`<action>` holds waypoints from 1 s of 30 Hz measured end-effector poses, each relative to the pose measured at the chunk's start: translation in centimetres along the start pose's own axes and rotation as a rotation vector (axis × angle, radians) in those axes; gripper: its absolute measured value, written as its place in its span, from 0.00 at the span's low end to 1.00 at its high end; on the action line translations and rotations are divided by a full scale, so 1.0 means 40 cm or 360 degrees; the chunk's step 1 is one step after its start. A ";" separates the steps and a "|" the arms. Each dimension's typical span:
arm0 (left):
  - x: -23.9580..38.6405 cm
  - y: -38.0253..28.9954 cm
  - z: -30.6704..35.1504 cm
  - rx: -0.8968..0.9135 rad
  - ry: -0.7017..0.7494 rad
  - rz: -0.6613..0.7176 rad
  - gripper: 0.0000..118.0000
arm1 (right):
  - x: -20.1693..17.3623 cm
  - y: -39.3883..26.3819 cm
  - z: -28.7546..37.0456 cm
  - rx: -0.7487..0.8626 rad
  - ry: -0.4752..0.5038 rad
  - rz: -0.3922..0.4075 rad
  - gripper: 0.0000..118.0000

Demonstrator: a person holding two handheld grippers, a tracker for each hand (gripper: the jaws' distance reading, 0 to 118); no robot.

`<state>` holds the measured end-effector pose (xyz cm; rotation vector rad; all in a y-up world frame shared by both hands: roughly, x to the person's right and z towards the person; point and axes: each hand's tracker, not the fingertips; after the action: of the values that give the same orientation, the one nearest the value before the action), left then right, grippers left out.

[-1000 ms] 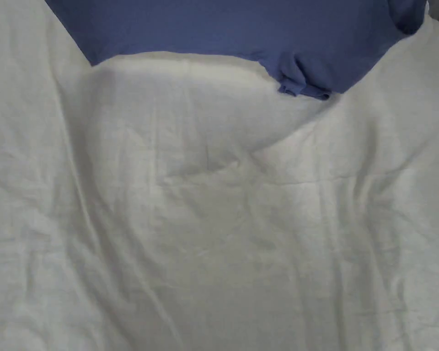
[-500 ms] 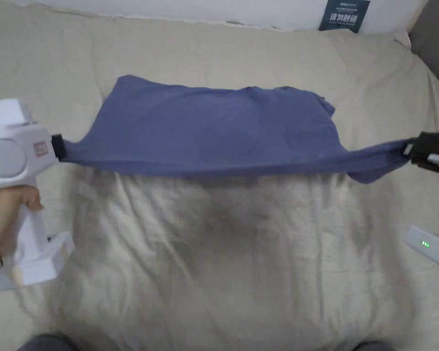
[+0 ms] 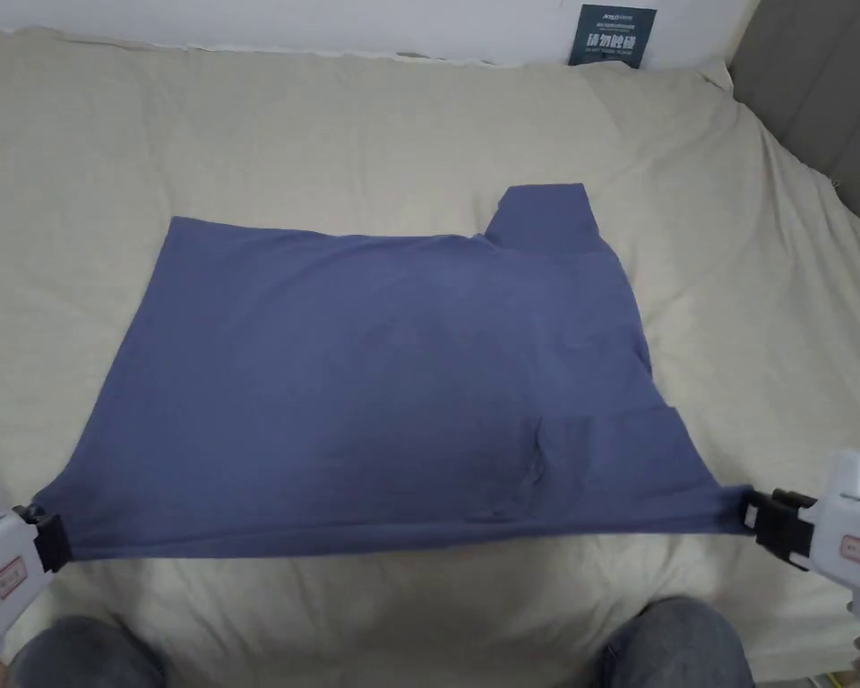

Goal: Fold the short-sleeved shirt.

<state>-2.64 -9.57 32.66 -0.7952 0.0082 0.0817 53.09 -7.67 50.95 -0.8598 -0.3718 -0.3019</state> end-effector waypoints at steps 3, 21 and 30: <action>-0.006 -0.004 0.002 -0.0011 0.0044 -0.0002 0.47 | -0.003 -0.024 -0.011 -0.0007 -0.0044 0.0068 0.29; 0.119 0.142 0.226 0.0850 -0.0043 -0.0323 0.50 | -0.189 0.118 0.284 0.1002 0.0086 0.0117 0.70; 0.106 0.144 0.207 0.0608 -0.0032 -0.0333 0.00 | -0.179 0.115 0.250 0.0893 0.0114 0.0094 0.01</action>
<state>0.95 0.65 34.17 -0.4102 -0.0768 -0.1083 46.57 3.73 50.69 -0.3073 -0.3396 -0.1590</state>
